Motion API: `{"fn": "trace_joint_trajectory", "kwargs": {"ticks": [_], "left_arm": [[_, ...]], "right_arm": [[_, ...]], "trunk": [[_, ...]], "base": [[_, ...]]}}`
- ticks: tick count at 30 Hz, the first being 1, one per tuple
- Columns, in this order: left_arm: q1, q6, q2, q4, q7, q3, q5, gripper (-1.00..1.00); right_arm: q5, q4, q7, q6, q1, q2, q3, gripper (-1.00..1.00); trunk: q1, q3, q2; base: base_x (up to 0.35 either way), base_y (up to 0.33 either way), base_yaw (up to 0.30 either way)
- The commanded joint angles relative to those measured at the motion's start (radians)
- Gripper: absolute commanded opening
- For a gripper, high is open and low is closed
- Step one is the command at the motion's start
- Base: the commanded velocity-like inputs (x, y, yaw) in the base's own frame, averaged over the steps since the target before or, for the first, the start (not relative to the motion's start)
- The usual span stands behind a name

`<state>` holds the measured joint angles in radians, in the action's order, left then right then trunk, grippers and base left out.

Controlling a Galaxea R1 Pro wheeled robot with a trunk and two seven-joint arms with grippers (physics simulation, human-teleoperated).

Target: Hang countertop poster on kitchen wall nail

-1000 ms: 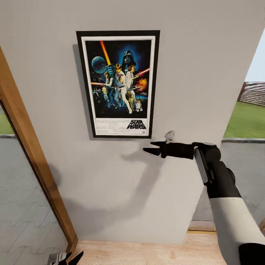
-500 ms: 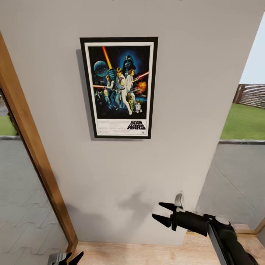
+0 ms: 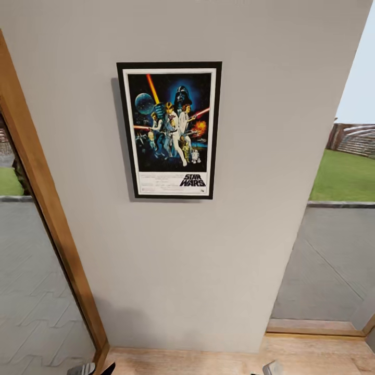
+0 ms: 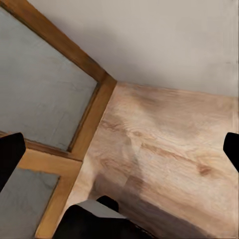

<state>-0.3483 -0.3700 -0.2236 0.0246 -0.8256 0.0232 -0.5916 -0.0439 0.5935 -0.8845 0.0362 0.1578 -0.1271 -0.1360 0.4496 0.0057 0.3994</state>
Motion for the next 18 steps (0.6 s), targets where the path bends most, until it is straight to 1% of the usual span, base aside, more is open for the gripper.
{"fn": "trace_joint_trajectory", "kwargs": {"ticks": [1, 3, 4, 5, 7, 8, 11, 12, 14, 15, 16, 17, 18], "left_arm": [[0.0, -0.005, 0.004, -0.001, 0.015, 0.002, -0.002, 1.0], [0.001, -0.006, 0.015, -0.001, 0.122, 0.003, -0.001, 1.0], [0.001, -0.006, 0.016, -0.001, 0.151, 0.003, 0.0, 1.0], [0.001, -0.006, 0.023, -0.001, 0.209, 0.003, 0.0, 1.0], [0.001, -0.006, 0.033, -0.001, 0.265, 0.003, 0.0, 1.0], [0.002, -0.007, 0.05, 0.0, 0.351, 0.003, 0.0, 1.0], [0.002, -0.007, 0.068, 0.0, 0.436, 0.003, 0.0, 1.0], [0.002, -0.008, 0.078, 0.0, 0.491, 0.003, 0.001, 1.0], [0.002, -0.009, 0.084, 0.0, 0.541, 0.003, 0.001, 1.0], [0.002, -0.01, 0.09, 0.0, 0.603, 0.003, 0.0, 1.0], [0.002, -0.01, 0.091, 0.0, 0.62, 0.003, 0.0, 1.0], [0.002, -0.01, 0.093, 0.0, 0.645, 0.003, 0.0, 1.0], [0.002, -0.01, 0.094, 0.0, 0.654, 0.003, 0.0, 1.0]], "right_arm": [[-0.005, -0.008, 0.019, 0.001, 0.0, 0.0, -0.002, 1.0], [-0.007, -0.03, 0.172, -0.006, 0.0, 0.005, -0.001, 1.0], [-0.007, -0.033, 0.208, -0.007, 0.0, 0.006, 0.0, 1.0], [-0.008, -0.038, 0.274, -0.008, 0.0, 0.009, 0.001, 1.0], [-0.009, -0.044, 0.327, -0.009, 0.0, 0.016, 0.002, 1.0], [-0.009, -0.057, 0.392, -0.011, 0.001, 0.029, 0.003, 1.0], [-0.01, -0.067, 0.441, -0.012, 0.001, 0.039, 0.004, 1.0], [-0.01, -0.073, 0.468, -0.012, 0.001, 0.043, 0.005, 1.0], [-0.01, -0.077, 0.493, -0.013, 0.002, 0.046, 0.005, 1.0], [-0.011, -0.081, 0.527, -0.013, 0.002, 0.05, 0.006, 1.0], [-0.011, -0.082, 0.538, -0.013, 0.002, 0.053, 0.006, 1.0], [-0.01, -0.083, 0.558, -0.013, 0.002, 0.062, 0.007, 1.0], [-0.01, -0.084, 0.565, -0.013, 0.002, 0.067, 0.007, 1.0]], "trunk": [[0.0, 0.001, 0.001], [0.0, 0.005, 0.001], [0.0, 0.006, 0.001], [0.0, 0.008, 0.001], [0.0, 0.011, 0.001], [0.0, 0.013, 0.001], [0.0, 0.018, 0.001], [0.0, 0.02, 0.001], [0.0, 0.023, 0.001], [0.0, 0.025, 0.001], [0.0, 0.026, 0.001], [0.0, 0.028, 0.001], [0.0, 0.03, 0.001]], "base": [[0.0, 0.0, 0.0], [0.0, 0.0, 0.0], [0.0, 0.0, 0.0], [0.0, 0.0, 0.0], [0.0, 0.0, 0.0], [0.0, 0.0, 0.0], [0.0, 0.0, 0.0], [0.0, 0.0, 0.0], [0.0, 0.0, 0.0], [0.0, 0.0, 0.0], [0.0, 0.0, 0.0], [0.0, 0.0, 0.0], [0.0, 0.0, 0.0]]}}
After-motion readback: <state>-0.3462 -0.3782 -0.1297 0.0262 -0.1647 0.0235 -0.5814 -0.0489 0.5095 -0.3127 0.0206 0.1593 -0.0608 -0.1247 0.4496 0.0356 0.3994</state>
